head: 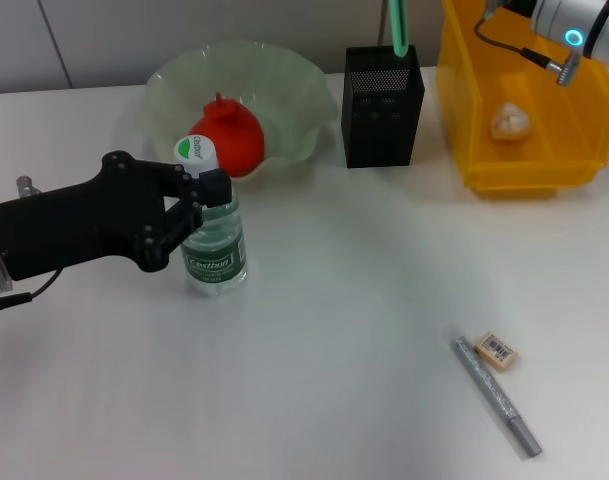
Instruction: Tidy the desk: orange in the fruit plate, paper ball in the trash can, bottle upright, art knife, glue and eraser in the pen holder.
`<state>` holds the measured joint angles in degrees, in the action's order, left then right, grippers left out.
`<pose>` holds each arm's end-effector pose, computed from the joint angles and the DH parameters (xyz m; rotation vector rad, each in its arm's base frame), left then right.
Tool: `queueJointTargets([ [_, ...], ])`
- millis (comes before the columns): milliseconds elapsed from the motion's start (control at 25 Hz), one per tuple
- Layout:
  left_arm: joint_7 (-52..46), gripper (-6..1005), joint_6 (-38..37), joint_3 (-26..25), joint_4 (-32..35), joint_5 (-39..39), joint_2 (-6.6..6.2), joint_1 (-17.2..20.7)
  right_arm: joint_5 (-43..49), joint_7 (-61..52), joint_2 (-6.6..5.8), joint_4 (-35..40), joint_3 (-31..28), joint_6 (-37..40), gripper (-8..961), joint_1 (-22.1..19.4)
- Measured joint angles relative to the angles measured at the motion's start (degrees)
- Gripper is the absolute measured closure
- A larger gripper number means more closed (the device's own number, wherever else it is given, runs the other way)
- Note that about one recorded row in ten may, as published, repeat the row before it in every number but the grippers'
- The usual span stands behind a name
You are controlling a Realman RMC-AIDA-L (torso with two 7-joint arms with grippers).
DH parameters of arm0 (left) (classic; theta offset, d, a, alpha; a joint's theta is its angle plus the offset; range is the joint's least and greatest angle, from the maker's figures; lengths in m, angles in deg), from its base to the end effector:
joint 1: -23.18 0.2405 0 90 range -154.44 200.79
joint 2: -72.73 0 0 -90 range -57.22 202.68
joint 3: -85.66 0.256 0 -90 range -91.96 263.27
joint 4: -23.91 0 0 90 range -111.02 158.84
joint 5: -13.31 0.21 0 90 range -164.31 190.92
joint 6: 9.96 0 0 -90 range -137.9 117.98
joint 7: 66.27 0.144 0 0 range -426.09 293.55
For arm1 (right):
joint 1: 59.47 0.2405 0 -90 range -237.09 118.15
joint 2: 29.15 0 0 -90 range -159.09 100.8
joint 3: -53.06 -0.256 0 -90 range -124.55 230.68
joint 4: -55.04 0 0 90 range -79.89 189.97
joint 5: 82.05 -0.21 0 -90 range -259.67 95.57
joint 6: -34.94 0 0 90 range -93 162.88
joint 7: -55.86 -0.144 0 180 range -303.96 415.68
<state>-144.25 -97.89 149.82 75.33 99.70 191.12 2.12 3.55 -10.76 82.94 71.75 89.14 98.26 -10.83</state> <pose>-0.2121 0.3164 0.0113 -2.7060 -0.3063 -0.9577 0.1982 0.4608 0.0426 -2.1760 0.5516 0.9498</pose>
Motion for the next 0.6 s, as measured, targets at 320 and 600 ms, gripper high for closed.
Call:
queueJointTargets([
  [320, 0.8, 979, -0.1, -0.3, -1.5, 0.0, -0.07, 0.1, 0.1, 1.8, -0.18, -0.2, 0.5, -1.4, 728, -0.1],
  [600, 0.8, 979, -0.1, -0.7, -1.8, 0.0, -0.08, -0.4, 0.1, 2.1, -0.72, -0.4, 0.6, -3.3, 726, -0.1],
])
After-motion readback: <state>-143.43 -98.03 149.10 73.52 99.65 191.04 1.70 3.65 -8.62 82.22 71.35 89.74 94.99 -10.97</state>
